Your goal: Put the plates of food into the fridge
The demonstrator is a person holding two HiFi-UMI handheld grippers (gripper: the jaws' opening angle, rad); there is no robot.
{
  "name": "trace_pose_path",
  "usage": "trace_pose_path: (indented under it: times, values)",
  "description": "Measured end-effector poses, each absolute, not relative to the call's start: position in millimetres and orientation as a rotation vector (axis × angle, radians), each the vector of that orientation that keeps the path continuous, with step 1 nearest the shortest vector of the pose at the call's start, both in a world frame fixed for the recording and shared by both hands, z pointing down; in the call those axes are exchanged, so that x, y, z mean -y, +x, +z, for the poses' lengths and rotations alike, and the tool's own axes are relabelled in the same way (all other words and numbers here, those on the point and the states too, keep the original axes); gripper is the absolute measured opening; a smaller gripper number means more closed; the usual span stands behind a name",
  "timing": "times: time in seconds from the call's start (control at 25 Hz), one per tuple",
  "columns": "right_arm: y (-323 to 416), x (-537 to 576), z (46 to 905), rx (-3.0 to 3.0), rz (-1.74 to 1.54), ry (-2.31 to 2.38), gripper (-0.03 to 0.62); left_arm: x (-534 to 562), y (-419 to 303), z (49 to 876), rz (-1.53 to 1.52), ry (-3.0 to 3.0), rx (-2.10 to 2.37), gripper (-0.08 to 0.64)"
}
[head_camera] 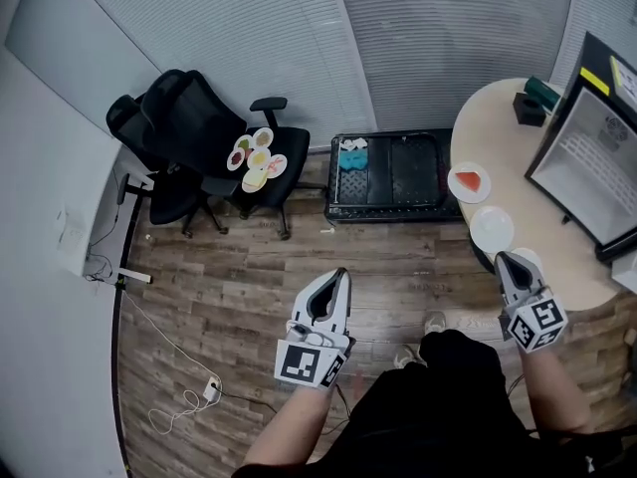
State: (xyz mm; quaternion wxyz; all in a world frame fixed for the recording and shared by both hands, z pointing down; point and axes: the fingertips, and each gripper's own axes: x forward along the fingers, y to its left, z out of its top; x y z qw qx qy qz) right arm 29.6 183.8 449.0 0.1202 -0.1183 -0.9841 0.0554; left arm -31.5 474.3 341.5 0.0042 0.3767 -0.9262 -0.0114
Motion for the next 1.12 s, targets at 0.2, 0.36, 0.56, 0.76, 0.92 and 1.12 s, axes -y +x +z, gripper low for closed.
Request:
trace_pose_path:
  times: [0.2, 0.36, 0.56, 0.76, 0.92, 1.12]
  values:
    - [2.8, -161.9, 448.2, 2.906, 0.152, -0.296, -0.006, -442.6, -73.5, 338.5, -0.024, 1.257, 2.887, 0.002]
    - [-27.4, -130.7, 444.8, 2.937, 0.174, -0.234, -0.008, -405.7, -114.1, 335.0, -0.014, 1.328, 2.860, 0.002]
    - [-63.3, -88.9, 433.0, 2.984, 0.195, -0.165, -0.006, -346.6, -163.8, 316.5, 0.032, 1.445, 2.840, 0.002]
    - [-85.3, -52.9, 429.4, 2.998, 0.213, -0.137, -0.006, -276.4, -206.4, 304.0, 0.042, 1.571, 2.789, 0.002]
    - [-87.8, -39.5, 425.0, 3.002, 0.094, -0.163, -0.006, -219.6, -223.5, 298.6, 0.063, 1.702, 2.733, 0.002]
    - [-63.2, -2.1, 425.8, 2.989, 0.152, 0.082, -0.008, -147.8, -224.4, 297.1, 0.076, 1.933, 2.579, 0.002]
